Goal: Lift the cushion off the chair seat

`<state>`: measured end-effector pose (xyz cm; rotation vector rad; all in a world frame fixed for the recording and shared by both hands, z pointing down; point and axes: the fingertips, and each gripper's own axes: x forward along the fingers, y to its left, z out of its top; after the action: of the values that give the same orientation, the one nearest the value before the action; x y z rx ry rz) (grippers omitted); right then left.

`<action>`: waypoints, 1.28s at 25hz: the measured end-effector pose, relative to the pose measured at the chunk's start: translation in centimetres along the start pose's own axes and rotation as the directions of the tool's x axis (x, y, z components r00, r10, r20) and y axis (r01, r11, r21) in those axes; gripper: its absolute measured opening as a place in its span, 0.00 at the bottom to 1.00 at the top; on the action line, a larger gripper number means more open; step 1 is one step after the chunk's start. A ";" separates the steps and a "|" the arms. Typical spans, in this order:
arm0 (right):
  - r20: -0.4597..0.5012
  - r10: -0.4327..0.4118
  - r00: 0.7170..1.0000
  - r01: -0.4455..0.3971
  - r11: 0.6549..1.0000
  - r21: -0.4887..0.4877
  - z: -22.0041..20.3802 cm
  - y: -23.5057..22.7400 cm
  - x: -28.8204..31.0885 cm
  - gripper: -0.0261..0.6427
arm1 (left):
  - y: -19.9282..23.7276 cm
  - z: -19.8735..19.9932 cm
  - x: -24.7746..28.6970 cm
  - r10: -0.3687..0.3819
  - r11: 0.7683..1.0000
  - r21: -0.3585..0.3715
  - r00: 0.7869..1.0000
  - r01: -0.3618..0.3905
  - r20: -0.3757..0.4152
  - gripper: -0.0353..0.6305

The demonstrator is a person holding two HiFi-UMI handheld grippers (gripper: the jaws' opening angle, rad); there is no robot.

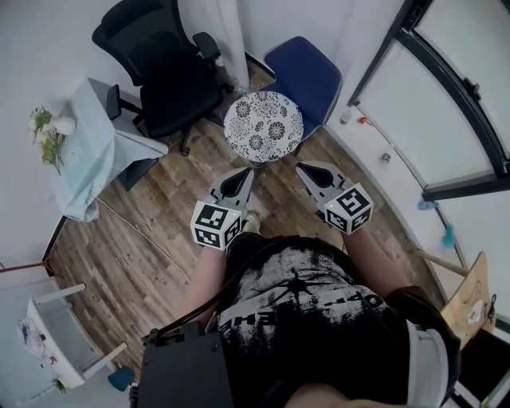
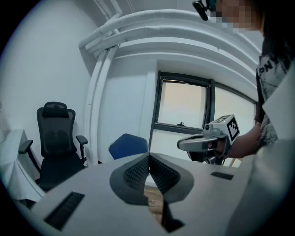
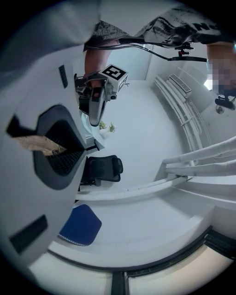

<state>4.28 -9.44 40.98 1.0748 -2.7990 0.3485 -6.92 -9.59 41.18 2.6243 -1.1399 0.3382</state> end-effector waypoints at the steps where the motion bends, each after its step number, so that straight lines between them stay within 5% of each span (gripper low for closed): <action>1: 0.002 -0.008 1.000 0.008 1.000 0.003 0.2 -0.1 0.8 0.06 | 0.9 0.2 0.2 -0.009 1.000 0.005 1.000 0.009 -0.003 0.07; 16: 0.055 -0.190 0.980 0.188 0.981 0.035 1.9 -1.5 10.7 0.06 | 12.2 1.1 2.3 -0.166 0.985 0.037 0.985 0.168 -0.056 0.07; 32: -0.009 -0.392 0.920 0.390 0.912 0.129 -1.3 -6.3 8.0 0.06 | 10.6 0.0 9.4 -0.353 0.932 0.037 0.926 0.361 -0.135 0.07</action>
<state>2.67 -18.76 44.91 1.6351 -2.5145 0.4770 -8.46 -22.91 45.67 2.7471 -0.6011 0.4594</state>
